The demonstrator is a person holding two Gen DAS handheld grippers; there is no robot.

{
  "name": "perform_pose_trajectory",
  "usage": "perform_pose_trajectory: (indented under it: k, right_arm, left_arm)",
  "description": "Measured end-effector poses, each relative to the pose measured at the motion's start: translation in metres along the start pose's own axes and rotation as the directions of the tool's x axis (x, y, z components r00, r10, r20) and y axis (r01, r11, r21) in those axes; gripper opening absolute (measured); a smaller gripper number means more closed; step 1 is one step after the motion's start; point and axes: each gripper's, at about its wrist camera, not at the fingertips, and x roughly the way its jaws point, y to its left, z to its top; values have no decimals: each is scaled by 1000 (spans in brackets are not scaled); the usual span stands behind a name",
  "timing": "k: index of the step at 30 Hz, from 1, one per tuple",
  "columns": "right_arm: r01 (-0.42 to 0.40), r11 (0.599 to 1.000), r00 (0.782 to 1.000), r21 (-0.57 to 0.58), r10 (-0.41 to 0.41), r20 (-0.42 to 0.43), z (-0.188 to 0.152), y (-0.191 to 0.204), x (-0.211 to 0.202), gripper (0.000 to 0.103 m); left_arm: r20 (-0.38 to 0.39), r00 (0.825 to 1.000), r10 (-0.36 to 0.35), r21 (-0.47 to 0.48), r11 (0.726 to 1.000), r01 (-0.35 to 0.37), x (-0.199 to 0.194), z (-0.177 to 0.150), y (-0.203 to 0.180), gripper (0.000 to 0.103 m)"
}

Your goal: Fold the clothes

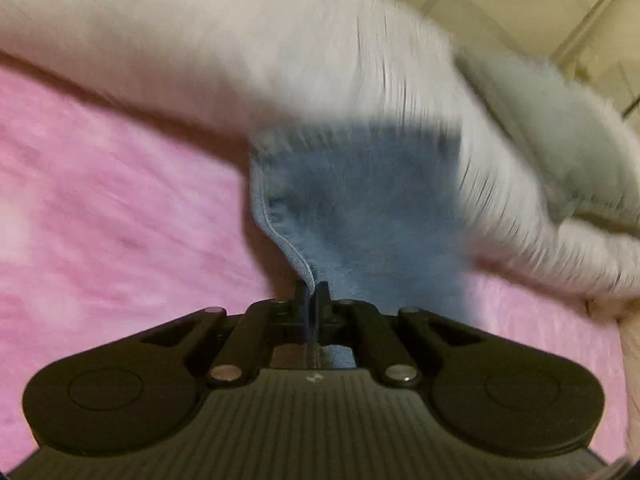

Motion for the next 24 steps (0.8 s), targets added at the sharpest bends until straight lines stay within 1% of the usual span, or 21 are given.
perform_pose_trajectory:
  k: [1,2,3,4,6,7,8,9,10,11,12,13,14,15,16,17,18,20,21,22,24]
  right_arm:
    - [-4,1000,1000,-5,4,2,0,1,-1,47]
    - [-7,1000,1000,-11,7,5,0,1,-1,47]
    - [-11,1000,1000,-13,11,4,-1,1,-1,47]
    - [-15,1000,1000,-16,15,3,-2,2,-1,47]
    - [-23,1000,1000,-15,23,-6,-5,1,1,47]
    - [-28,1000,1000,-11,27,-13,-7,1,3,47]
    - [-32,999,999,-8,32,-21,-9,1,5,47]
    - [-32,999,999,-6,32,-30,-12,2,7,47]
    - [-37,999,999,-8,37,-38,-15,3,8,47]
    - [-43,999,998,-25,42,-42,-17,4,6,47]
    - [-48,998,998,-41,47,-46,-19,6,5,47]
    - [-54,997,997,-57,51,-50,-21,7,3,47]
    - [-60,996,997,-73,56,-54,-23,8,1,47]
    - [-58,995,997,-81,54,-47,-24,6,-4,47]
    - [-55,994,998,-89,52,-40,-26,3,-8,47]
    - [-53,994,998,-96,50,-33,-27,1,-13,47]
    - [-50,995,998,-91,47,-29,-29,-4,-18,47]
    - [-44,996,999,-83,42,-27,-36,-14,-29,47]
    - [-44,996,999,-82,42,-30,-41,-19,-35,47]
    - [-44,996,999,-81,41,-33,-46,-24,-40,47]
    - [12,997,999,-83,-16,-49,-59,-32,-54,47]
  left_arm:
    - [62,998,21,-10,1000,-21,-32,-5,12,0]
    - [101,993,67,-25,998,-65,-65,-14,28,0]
    - [130,984,124,-44,992,-119,-99,-24,47,1]
    - [137,976,170,-53,985,-164,-124,-35,63,1]
    - [87,955,283,-40,959,-280,-152,-73,95,4]
    - [59,938,341,-29,940,-340,-165,-93,112,4]
    - [8,921,390,-41,920,-390,-170,-116,131,5]
    - [-15,914,405,-72,911,-405,-173,-135,146,9]
    - [-22,913,407,-107,907,-407,-176,-150,159,11]
    - [-28,912,409,-142,902,-409,-179,-166,172,16]
    - [-20,911,411,-139,902,-410,-183,-172,177,16]
    - [-15,908,419,-110,902,-418,-184,-171,176,16]
    - [-13,907,422,-83,903,-421,-183,-162,173,12]
    - [-6,909,416,-65,907,-416,-188,-158,168,11]
    - [13,911,412,-52,910,-411,-194,-157,164,11]
    - [35,912,409,-40,912,-408,-200,-157,162,15]
    - [44,904,426,-33,905,-425,-199,-154,164,16]
    - [-1,876,483,-44,875,-482,-211,-155,174,14]
    - [-31,871,491,-52,869,-492,-218,-159,178,14]
    - [-63,869,490,-61,867,-494,-224,-163,182,14]
    - [-111,898,426,-43,901,-432,-238,-178,174,14]
